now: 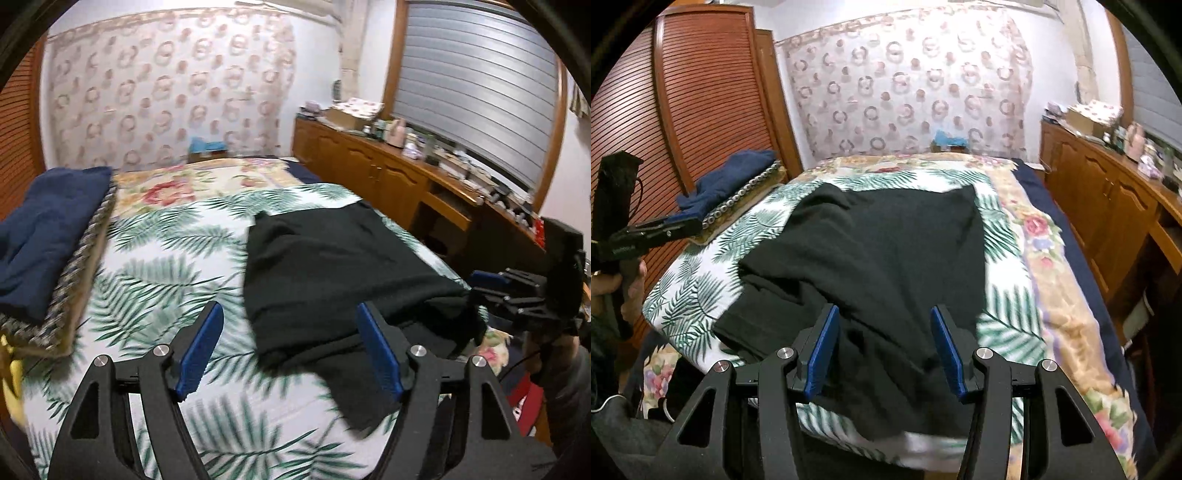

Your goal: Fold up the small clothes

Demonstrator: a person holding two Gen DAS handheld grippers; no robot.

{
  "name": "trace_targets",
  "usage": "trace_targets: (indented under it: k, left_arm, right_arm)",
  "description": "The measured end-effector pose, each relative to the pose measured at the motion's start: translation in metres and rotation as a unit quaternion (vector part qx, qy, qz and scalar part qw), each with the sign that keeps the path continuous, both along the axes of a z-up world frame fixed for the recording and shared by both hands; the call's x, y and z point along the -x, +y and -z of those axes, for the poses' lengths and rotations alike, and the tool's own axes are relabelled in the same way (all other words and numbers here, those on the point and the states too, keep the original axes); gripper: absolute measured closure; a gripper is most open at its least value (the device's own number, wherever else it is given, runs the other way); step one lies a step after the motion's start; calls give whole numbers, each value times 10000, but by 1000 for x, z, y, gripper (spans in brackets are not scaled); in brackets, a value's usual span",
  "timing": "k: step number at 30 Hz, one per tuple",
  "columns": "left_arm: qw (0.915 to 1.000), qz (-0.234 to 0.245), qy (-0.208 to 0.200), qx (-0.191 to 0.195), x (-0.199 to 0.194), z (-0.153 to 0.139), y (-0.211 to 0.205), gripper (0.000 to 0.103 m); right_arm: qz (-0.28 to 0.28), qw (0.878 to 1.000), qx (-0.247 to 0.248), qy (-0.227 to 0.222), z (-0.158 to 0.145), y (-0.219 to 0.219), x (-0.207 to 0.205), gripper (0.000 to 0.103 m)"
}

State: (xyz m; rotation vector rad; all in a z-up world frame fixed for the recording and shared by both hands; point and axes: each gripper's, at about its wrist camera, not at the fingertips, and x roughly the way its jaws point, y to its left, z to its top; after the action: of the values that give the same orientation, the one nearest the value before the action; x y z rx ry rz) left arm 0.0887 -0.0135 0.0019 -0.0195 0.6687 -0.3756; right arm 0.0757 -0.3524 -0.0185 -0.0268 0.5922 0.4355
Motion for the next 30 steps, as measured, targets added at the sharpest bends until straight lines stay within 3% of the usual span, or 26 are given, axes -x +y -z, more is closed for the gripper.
trace_targets:
  k: [8, 17, 30]
  left_arm:
    - [9992, -394, -119, -10, 12, 4, 34, 28]
    - [9979, -601, -223, -52, 22, 6, 55, 28]
    - [9971, -726, -229, 4, 26, 13, 70, 28]
  right_arm:
    - [-706, 9973, 191, -110, -7, 63, -25, 50]
    - [-1561, 9872, 236, 236, 1, 129, -69, 50]
    - [-1841, 9763, 977, 579, 21, 188, -111, 50]
